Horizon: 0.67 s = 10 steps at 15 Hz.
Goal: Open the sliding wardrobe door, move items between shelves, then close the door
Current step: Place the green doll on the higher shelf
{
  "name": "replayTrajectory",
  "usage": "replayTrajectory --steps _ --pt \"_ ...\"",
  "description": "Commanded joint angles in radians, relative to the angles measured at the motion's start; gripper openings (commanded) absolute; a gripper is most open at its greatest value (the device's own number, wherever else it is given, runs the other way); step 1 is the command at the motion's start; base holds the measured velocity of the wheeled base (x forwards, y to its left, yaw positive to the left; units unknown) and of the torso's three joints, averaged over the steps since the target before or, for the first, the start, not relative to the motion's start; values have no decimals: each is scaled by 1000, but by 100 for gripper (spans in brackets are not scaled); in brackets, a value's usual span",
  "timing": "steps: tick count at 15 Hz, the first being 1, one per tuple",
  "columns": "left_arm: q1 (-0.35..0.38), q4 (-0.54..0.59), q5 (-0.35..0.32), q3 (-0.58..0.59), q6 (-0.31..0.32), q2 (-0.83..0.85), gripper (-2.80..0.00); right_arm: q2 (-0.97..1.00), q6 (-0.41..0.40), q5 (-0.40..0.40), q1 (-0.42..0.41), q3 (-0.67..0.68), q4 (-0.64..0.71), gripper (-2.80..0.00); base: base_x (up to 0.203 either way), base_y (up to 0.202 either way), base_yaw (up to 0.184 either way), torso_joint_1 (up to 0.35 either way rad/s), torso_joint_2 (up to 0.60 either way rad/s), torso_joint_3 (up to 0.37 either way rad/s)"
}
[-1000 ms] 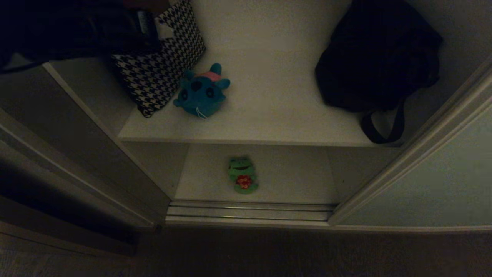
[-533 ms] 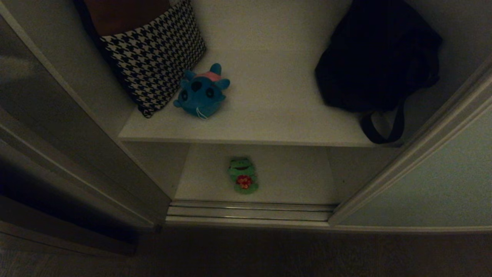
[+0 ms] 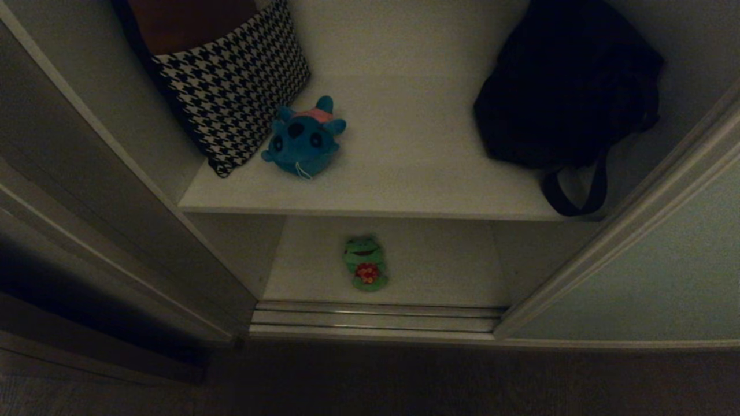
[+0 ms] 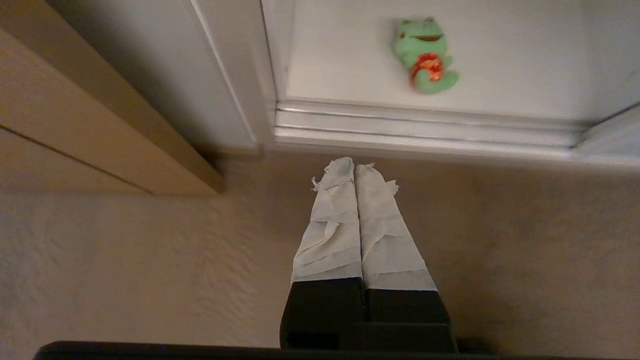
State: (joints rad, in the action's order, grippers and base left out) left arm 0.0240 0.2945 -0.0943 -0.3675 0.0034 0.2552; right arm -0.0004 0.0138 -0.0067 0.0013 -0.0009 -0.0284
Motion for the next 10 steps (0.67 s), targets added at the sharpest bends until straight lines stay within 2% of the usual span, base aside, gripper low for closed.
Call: replayTrajectory --steps 1,4,6,10 --pt "-2 -11 -1 103 48 -170 -280 -3 0 1 0 -1 -1 -280 0 0 0 0 0 0" --pt "-6 -49 27 268 85 -251 -280 -3 0 0 0 1 -1 -280 0 0 0 0 0 0" --pt "-7 -104 54 291 75 -254 -280 -3 0 0 0 1 -1 -280 0 0 0 0 0 0" --pt "-7 -104 62 291 75 -254 -280 -3 0 -1 0 -1 -1 -280 0 0 0 0 0 0"
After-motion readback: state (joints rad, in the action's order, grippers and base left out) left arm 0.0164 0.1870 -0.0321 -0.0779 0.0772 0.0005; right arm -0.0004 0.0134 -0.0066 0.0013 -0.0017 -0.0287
